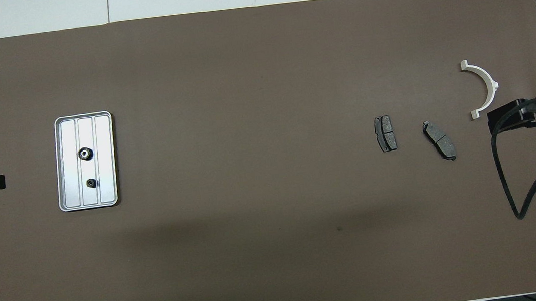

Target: Pick bearing gear from pile to tray

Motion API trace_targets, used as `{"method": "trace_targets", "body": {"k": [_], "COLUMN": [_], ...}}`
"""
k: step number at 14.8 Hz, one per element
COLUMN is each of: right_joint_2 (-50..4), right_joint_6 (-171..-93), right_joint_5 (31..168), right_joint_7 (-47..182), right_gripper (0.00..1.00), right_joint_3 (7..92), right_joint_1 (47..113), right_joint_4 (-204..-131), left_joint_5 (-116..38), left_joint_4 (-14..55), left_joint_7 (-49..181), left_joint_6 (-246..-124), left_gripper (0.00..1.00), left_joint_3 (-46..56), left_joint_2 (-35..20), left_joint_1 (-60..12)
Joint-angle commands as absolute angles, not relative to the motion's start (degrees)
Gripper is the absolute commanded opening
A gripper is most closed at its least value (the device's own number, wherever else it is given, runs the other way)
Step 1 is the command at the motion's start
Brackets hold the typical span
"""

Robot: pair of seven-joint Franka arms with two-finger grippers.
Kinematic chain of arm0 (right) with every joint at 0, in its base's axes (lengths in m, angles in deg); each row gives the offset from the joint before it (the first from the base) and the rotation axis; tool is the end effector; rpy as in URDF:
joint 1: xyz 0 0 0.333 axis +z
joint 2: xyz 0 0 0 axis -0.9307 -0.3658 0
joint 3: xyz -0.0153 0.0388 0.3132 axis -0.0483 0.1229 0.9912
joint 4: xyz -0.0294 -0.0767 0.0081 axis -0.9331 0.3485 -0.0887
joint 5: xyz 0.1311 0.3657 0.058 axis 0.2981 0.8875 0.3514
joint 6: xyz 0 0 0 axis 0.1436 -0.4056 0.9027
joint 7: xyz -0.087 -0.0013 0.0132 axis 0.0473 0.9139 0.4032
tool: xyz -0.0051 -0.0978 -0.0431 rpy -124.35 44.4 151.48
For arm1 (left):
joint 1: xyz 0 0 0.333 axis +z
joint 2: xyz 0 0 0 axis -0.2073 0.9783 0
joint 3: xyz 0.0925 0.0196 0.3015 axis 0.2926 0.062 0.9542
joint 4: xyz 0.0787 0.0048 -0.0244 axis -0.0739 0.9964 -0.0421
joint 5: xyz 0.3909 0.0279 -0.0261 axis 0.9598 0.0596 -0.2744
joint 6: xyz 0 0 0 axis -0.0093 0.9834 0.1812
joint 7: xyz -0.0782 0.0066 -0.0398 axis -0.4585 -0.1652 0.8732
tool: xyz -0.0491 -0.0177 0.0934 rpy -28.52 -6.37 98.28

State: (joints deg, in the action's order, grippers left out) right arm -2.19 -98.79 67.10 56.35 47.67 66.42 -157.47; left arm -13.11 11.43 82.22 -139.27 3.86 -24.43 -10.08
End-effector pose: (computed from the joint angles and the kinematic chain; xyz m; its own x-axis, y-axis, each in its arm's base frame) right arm 0.5129 0.0284 0.6353 0.9973 0.0016 -0.0741 0.0053 -0.9988 0.0492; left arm 0.5183 -0.0230 0.6108 0.9984 -0.0560 -0.0048 -0.0560 -0.9983 -0.0135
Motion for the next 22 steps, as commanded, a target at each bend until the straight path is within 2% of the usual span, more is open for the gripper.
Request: {"method": "trace_targets", "body": {"k": [1, 22], "right_joint_2": [-1.5, -1.5], "right_joint_6": [-98.9, -98.9], "right_joint_5": [67.3, 67.2], "right_joint_7": [55.8, 55.8], "right_gripper": [1.00, 1.00], "right_joint_3": [47.8, 47.8], "right_joint_1": [65.8, 65.8], "right_joint_4": [-157.8, -157.8], "left_joint_5": [-13.8, -14.6], "left_joint_4": [11.5, 11.9], "left_joint_7": [81.9, 83.0], "left_joint_6": [-139.4, -139.2], "left_gripper": [1.00, 0.98], "left_joint_3": [4.2, 4.2], "left_joint_2": [-24.8, -23.9], "left_joint_1": [-10.4, -12.9]}}
